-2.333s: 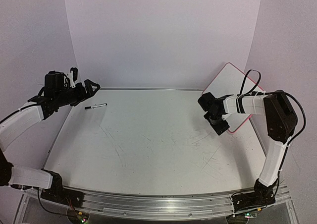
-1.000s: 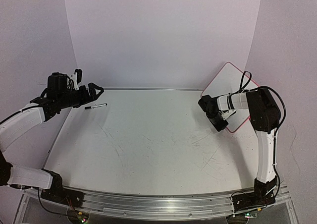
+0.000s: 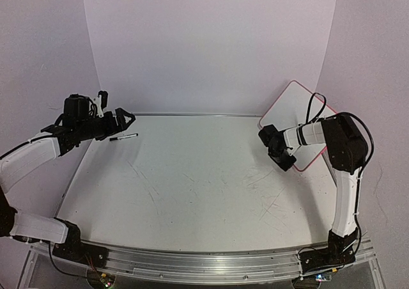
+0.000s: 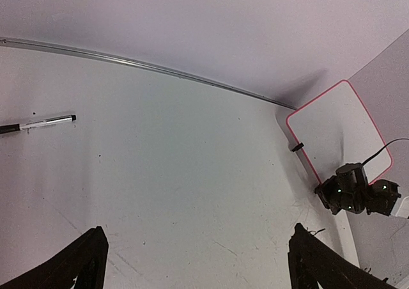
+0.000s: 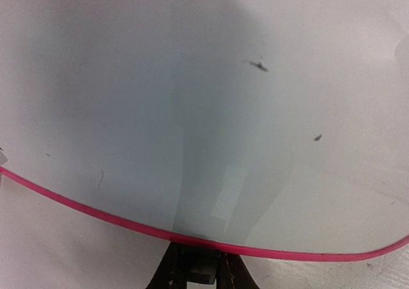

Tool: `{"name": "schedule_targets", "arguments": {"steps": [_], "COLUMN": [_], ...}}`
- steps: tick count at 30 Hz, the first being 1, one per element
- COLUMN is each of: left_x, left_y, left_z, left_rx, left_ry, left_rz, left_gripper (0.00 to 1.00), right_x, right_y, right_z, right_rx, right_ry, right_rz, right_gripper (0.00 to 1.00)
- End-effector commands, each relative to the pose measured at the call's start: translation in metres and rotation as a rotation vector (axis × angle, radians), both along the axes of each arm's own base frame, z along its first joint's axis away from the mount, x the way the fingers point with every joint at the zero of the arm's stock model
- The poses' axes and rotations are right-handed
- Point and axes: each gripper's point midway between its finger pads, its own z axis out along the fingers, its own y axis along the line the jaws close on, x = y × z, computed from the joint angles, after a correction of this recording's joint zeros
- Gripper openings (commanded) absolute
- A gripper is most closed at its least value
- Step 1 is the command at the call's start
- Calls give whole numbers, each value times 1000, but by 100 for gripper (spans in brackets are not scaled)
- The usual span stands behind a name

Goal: Write a sentence on the whiteboard
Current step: Move the whiteboard to the center of the board.

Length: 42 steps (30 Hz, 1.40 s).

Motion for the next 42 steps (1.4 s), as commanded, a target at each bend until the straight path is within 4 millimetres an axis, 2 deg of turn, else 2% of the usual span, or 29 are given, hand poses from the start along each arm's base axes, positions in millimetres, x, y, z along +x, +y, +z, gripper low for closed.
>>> {"name": "schedule_targets", "arguments": {"steps": [1,6,10,18,26,30,36,39,42], "left_x": [6,8,11,12,15,13,6,2,-3], "left_y": [-8,-15,-18,-32,-43,-54,-70,-67,-65], "left_z": [9,0,-6,-21,-24,-33,-54,-57,-56], "left_rx": [-24,-26,-21,-30,-49,-57,-57,-61,-72], "left_ry": [-20,1,12,52,67,89,144,147,147], "left_rz": [-8,-15,-12,-21,-25,-39,-46,-22,-10], "left_gripper": [99,99,99,99,99,99,99,98,99], "right_x": [-1,-2,0,-13,-53,-74,-108,-126,-140], "right_y": [23,49,78,128,178,201,235,253,262], "right_z": [6,5,10,13,10,10,13,13,5], "right_rx": [6,-1,19,75,103,121,116,114,116], "right_ry": [13,4,-44,-88,-61,-48,-28,-30,-2], "right_rz": [167,322,482,772,1054,1129,1098,1082,1080], "right_gripper": [0,0,0,0,0,0,0,0,0]}}
